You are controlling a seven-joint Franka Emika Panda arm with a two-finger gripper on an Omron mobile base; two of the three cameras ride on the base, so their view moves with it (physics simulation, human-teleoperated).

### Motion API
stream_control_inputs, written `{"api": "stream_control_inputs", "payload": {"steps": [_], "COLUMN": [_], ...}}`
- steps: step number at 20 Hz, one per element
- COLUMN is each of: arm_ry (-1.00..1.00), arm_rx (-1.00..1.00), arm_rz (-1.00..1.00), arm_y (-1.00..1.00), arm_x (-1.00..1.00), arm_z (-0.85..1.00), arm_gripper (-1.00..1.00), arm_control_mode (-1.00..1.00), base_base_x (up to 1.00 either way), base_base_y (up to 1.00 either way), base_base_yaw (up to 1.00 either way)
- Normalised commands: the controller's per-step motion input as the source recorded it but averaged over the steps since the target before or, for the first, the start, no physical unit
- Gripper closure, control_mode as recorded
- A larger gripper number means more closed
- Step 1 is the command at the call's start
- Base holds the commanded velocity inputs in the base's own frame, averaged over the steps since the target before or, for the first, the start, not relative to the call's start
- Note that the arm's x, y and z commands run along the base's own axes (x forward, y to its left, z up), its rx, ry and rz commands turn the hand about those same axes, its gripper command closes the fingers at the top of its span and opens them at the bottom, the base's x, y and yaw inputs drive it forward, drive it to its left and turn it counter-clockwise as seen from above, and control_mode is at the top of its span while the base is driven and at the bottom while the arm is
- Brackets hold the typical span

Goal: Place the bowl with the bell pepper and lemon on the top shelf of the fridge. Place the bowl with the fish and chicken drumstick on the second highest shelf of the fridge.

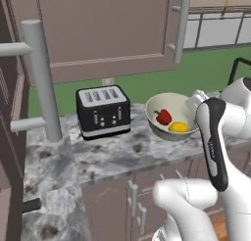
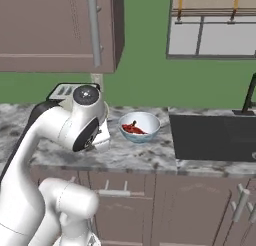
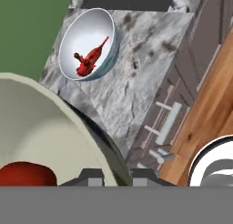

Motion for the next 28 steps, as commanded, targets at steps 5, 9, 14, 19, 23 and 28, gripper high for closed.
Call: {"api": "stream_control_inputs", "payload": {"steps": [5,9,14,19,23,28], "arm_ry": [0.0,0.0,0.0,0.0,0.0,0.0], "arm_rx": [0.0,0.0,0.0,0.0,0.0,0.0], "arm_rz": [0.0,0.0,0.0,0.0,0.0,0.0], "arm_y": [0.0,0.0,0.0,0.0,0.0,0.0], "arm_x": [0.0,0.0,0.0,0.0,0.0,0.0], "arm_z": [0.0,0.0,0.0,0.0,0.0,0.0], "arm_gripper": [1.0,1.0,1.0,1.0,1.0,1.0], "arm_control_mode": [1.0,1.0,1.0,1.0,1.0,1.0], "base_base_x": [-0.48,-0.3,-0.1,0.0,0.02,0.51], "base_base_y": [-0.23,-0.23,-0.18,-0.21,-0.26,-0.1], "base_base_yaw": [-0.65,-0.73,-0.8,-0.84,-0.82,-0.68]}}
